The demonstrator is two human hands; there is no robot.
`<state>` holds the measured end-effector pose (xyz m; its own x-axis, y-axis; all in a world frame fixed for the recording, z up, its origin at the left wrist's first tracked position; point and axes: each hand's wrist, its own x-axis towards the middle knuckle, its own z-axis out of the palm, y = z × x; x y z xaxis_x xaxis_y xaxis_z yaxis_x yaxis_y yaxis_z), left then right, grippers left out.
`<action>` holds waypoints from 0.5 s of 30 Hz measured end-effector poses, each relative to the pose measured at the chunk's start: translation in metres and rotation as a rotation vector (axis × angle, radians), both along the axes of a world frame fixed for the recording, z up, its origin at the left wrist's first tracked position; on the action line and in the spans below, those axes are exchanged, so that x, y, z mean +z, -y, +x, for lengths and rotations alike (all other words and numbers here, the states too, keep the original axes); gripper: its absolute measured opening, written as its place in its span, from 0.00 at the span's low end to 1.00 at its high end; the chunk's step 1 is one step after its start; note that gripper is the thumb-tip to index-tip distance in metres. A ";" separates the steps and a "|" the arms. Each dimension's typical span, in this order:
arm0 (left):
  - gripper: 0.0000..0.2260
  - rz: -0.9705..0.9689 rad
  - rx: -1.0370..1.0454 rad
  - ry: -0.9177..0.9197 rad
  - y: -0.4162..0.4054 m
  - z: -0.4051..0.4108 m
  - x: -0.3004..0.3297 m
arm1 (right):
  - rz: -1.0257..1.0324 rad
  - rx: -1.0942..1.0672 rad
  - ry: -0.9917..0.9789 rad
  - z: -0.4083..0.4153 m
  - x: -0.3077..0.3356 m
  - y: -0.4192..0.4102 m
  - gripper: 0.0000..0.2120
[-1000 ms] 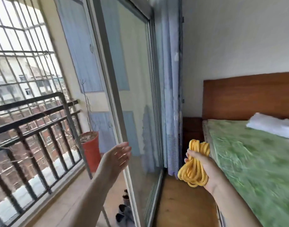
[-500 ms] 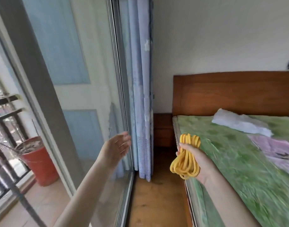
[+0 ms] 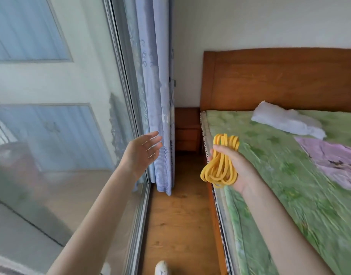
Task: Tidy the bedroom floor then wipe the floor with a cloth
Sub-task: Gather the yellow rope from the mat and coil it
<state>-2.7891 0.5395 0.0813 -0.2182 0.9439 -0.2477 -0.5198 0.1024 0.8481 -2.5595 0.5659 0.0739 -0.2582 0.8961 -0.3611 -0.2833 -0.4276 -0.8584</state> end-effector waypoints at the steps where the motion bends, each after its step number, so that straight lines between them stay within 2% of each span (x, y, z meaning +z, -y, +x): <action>1: 0.09 -0.006 -0.011 -0.004 -0.016 -0.003 -0.002 | -0.008 -0.011 0.000 -0.004 -0.004 -0.014 0.06; 15: 0.10 -0.025 -0.144 -0.010 -0.272 -0.056 -0.005 | 0.006 -0.165 -0.007 -0.067 -0.015 -0.251 0.05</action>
